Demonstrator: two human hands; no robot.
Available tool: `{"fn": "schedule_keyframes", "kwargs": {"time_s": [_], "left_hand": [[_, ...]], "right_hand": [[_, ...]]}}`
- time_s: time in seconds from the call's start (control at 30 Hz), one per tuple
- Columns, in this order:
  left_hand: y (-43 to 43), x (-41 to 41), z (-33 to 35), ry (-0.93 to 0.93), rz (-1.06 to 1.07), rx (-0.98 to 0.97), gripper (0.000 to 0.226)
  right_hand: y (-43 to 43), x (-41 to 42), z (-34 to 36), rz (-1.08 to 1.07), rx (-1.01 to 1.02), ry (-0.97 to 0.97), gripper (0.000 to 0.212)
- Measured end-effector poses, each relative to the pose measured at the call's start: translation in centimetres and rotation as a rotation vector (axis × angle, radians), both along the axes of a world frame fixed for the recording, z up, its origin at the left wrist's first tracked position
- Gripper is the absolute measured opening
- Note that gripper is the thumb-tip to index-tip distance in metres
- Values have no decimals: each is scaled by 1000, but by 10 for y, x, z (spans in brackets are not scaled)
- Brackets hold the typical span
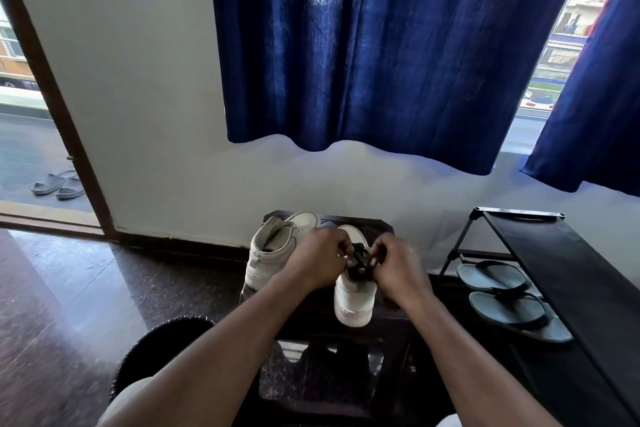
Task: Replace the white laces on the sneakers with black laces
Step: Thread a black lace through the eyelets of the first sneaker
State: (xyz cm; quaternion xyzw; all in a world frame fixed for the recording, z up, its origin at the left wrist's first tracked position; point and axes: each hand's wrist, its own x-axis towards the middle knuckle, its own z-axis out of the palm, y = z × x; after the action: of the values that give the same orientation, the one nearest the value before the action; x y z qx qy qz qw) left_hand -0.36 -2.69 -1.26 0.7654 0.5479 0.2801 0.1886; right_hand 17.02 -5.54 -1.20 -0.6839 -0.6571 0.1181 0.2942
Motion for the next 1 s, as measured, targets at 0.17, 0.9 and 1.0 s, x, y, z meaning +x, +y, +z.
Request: {"fn": "schedule_keyframes", "kwargs": {"time_s": [0.17, 0.9, 1.0], "left_hand": [[-1, 5, -5, 57, 26, 10, 44], [-11, -12, -27, 3, -170, -88, 39], [-9, -7, -32, 2, -125, -29, 41]], "right_hand": [[9, 15, 0, -49, -77, 0, 56], [-18, 25, -48, 278, 98, -168, 40], [-18, 21, -50, 203, 98, -220, 37]]}}
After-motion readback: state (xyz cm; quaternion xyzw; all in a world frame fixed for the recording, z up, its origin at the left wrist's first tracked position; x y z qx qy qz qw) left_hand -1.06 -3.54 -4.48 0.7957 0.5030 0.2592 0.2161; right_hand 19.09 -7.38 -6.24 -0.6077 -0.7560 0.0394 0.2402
